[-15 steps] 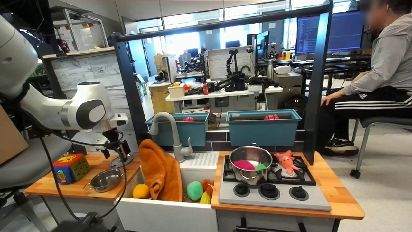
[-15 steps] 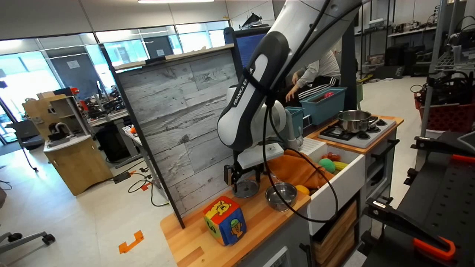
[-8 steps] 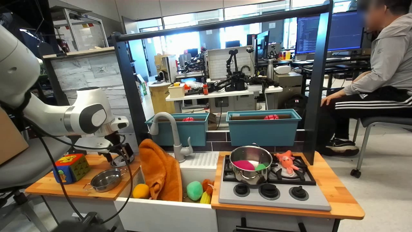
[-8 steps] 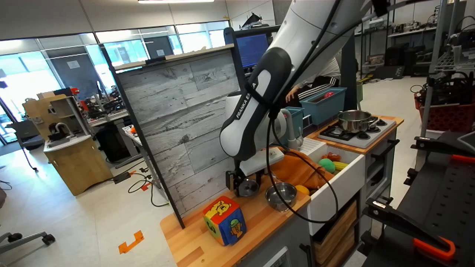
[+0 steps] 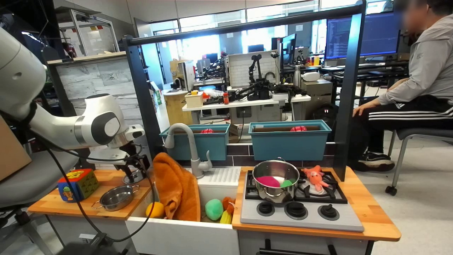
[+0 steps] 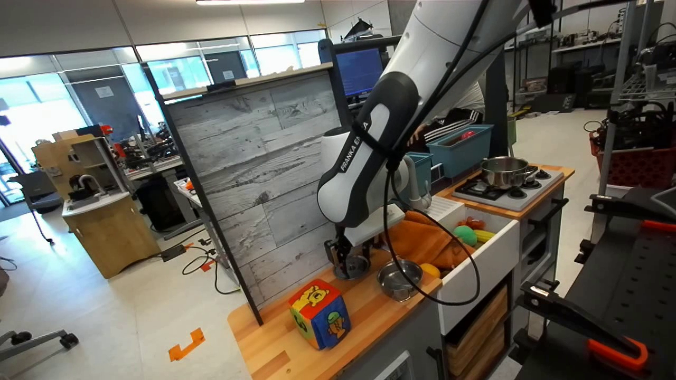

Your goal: Pick up the lid from the countertop and put it on the silver pot.

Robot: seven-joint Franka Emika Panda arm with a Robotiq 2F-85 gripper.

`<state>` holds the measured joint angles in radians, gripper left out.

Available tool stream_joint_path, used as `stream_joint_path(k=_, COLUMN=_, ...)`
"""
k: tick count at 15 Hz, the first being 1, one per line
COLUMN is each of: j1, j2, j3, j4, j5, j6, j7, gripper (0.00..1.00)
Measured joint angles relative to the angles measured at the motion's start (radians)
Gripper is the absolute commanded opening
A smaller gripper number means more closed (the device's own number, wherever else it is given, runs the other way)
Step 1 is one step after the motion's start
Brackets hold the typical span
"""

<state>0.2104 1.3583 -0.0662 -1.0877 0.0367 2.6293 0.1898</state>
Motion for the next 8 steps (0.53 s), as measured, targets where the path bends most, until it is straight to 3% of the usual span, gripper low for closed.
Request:
stream_joint_path(k=2, j1=0.002, j2=0.0, j3=0.0, j4=0.008, j5=-0.003, j6=0.0, j7=0.0, gripper=0.33)
stream_joint_path(k=4, j1=0.003, j2=0.0, j3=0.0, j4=0.012, j5=-0.005, j6=0.0, j7=0.0, gripper=0.13)
stream_joint_path(k=6, j1=0.003, j2=0.0, j3=-0.001, j4=0.017, j5=-0.006, j6=0.0, j7=0.001, gripper=0.01)
stream_joint_path(k=8, j1=0.004, j2=0.001, j3=-0.001, j4=0.019, j5=-0.006, j6=-0.001, j7=0.003, gripper=0.05)
